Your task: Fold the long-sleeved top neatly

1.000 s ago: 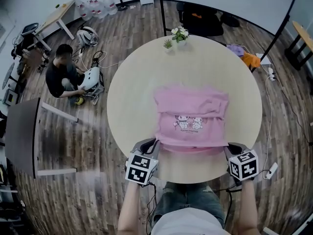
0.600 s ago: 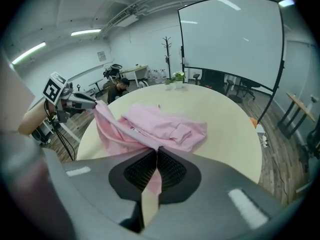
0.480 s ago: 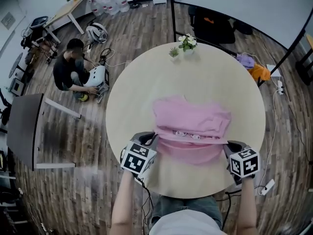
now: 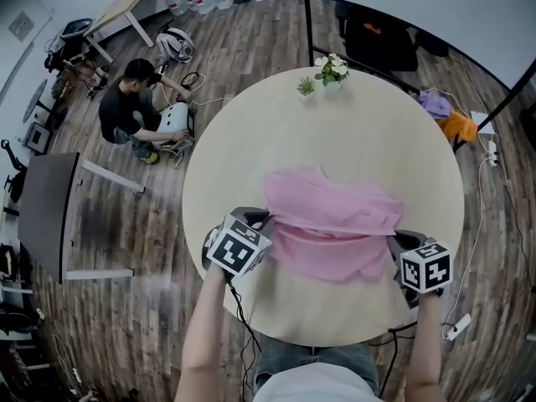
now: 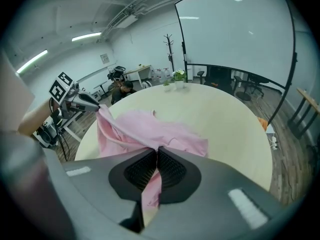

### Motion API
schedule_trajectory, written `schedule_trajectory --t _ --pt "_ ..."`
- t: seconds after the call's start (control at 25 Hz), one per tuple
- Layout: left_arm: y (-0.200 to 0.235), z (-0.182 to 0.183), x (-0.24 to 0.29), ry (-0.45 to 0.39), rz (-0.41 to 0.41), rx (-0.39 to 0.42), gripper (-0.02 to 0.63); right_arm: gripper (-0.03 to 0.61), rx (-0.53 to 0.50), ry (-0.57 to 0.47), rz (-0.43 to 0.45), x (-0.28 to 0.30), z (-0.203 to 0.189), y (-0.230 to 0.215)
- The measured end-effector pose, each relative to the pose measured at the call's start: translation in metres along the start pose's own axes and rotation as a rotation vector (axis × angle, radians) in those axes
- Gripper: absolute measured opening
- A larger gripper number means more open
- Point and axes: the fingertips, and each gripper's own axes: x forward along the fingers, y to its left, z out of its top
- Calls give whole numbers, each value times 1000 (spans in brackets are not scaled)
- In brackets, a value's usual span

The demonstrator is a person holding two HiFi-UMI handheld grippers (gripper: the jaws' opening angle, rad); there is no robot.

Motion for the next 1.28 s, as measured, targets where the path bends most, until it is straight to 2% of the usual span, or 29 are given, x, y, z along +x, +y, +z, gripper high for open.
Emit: schedule_trajectory --t 0.24,0.36,0.64,0.84,0.96,1.2,1.28 --pt "13 21 13 51 -90 88 29 31 52 27 11 11 18 -21" --pt "19 31 29 84 -141 145 32 31 50 53 -3 20 24 -35" --pt "32 35 67 145 -226 212 41 31 46 123 -13 46 27 -57" --pt "48 39 92 164 -241 187 52 31 98 135 5 67 29 -67" --pt "60 45 102 151 -216 159 52 32 132 138 -6 78 29 -72" --pt "81 49 115 125 -159 119 51 40 267 75 -46 89 32 -83" --pt "85 48 116 101 -139 108 49 72 301 21 -68 88 39 -87"
